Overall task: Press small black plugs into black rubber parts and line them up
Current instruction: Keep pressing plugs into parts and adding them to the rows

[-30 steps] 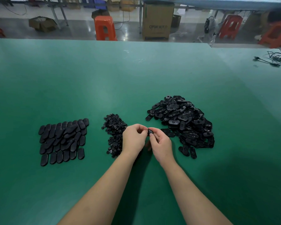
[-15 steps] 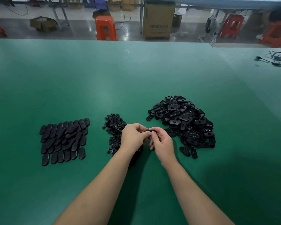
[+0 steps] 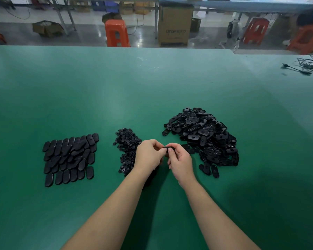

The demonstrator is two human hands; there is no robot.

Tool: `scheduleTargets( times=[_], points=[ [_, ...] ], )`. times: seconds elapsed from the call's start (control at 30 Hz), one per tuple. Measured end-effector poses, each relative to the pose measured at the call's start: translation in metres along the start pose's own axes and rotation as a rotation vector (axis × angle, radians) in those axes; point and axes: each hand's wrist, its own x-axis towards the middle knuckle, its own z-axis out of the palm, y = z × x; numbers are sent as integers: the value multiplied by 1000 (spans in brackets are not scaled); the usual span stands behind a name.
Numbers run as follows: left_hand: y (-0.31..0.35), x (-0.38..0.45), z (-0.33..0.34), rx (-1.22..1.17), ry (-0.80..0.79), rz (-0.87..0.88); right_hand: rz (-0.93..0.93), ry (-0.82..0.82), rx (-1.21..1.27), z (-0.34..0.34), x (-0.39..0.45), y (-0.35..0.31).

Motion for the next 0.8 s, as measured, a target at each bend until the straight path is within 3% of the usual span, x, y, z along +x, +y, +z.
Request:
scheduleTargets(
  times=[0.47, 0.8],
  points=[
    [1, -5, 7, 65, 43, 53, 2, 5, 42, 0, -1, 0],
    [-6, -5, 5, 239, -21, 230, -33, 22, 23, 0, -2, 1]
  ],
)
